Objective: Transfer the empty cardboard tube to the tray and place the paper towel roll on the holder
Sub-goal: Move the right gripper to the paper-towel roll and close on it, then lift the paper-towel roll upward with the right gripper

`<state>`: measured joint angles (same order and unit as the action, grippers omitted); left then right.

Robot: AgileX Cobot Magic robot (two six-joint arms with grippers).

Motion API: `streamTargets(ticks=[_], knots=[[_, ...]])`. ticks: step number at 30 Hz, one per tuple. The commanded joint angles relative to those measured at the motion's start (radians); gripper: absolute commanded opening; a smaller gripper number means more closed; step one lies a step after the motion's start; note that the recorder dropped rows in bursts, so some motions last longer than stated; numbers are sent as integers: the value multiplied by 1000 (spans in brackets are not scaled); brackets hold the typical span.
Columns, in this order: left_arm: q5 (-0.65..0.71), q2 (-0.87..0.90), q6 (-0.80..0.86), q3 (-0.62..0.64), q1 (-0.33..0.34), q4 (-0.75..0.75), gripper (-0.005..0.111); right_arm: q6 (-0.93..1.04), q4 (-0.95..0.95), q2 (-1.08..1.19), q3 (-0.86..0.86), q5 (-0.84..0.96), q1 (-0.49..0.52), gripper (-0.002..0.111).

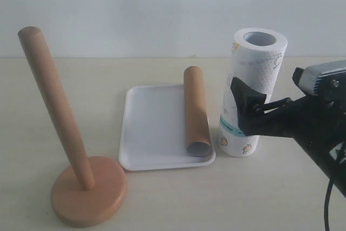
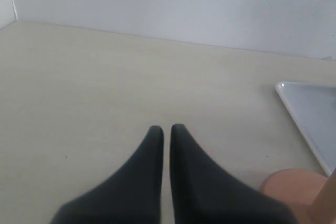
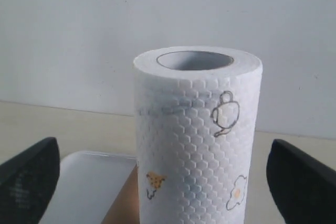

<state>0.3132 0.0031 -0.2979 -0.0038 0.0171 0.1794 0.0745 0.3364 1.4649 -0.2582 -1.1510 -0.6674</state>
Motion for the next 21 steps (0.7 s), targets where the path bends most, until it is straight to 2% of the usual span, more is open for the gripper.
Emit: streamTargets(ticks=[1, 17, 21], knots=[[1, -3, 4, 4, 2, -3, 4, -23, -8, 62, 6, -70, -2, 105], [1, -3, 4, 4, 2, -3, 4, -24, 63, 255, -132, -70, 1, 105], [1, -3, 4, 4, 2, -3, 4, -75, 48, 291, -139, -70, 43, 105]])
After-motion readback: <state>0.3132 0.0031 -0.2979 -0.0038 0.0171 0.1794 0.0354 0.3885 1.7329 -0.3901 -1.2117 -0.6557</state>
